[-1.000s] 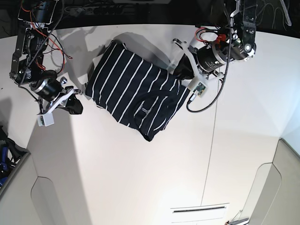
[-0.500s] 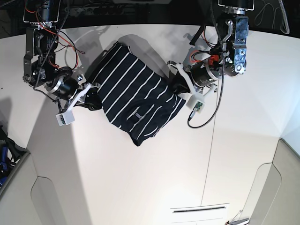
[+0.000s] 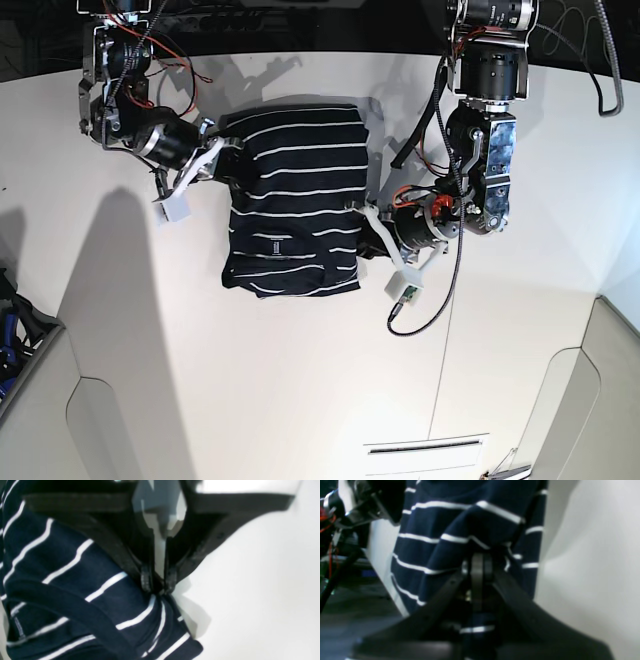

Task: Fold the T-shirt properly

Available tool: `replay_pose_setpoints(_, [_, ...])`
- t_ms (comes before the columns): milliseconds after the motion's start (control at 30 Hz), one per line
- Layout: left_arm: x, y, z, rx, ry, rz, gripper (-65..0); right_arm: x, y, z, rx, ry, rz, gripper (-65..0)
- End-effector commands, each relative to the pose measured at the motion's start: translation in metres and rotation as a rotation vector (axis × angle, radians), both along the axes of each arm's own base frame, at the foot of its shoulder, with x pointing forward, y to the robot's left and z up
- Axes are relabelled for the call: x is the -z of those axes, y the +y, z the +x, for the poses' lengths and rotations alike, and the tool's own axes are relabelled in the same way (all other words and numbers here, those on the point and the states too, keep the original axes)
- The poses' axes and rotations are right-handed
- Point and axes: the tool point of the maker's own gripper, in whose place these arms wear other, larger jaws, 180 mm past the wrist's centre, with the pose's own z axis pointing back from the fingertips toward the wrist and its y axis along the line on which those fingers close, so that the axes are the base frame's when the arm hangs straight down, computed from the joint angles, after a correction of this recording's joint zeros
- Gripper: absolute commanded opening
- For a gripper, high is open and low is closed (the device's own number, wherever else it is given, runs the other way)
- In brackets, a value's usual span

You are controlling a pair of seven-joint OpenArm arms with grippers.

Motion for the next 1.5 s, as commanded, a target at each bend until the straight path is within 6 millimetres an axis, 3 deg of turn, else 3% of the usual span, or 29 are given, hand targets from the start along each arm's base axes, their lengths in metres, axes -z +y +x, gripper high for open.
replay_pose_setpoints(0, [-0.011,0.000,0.010,0.003,-0.026,0.002,-56.6,-0.012,0.004,0.008,0.000,-0.043,0.026,-65.0])
replay_pose_setpoints(167, [-0.012,0.014,0.005,0.025,-0.004,0.043,-56.6,-0.015,0.003,0.009,-0.001,-0.057,0.015,-65.0])
replay_pose_setpoints(333, [-0.043,0.039,0.005,0.022,-0.065,0.046,-58.0,-0.028,-0.013,0.014,-0.008,-0.101,-0.053,-65.0])
replay_pose_setpoints(567, [-0.045,0.058,-0.044,0.002,-0.046,0.053,-58.8,-0.053,-0.052,0.010,-0.029,-0.183,-0.187,-65.0])
replay_pose_setpoints(967, [-0.056,0.116,-0.175,-0.133,0.044,0.183,-58.8,-0.043,-0.082,-0.072,-0.193,-0.029,-0.237,-65.0])
replay_pose_setpoints(1333, [0.003,0.139,-0.345,-0.104,0.517,0.359,-58.8,-0.028,-0.103,-0.181,-0.332,0.286,-0.175,-65.0])
replay_pose_setpoints(1467, [0.013,0.143,-0.391,-0.103,0.649,0.355,-58.8,-0.017,-0.108,-0.226,-0.336,0.418,-0.165,-65.0])
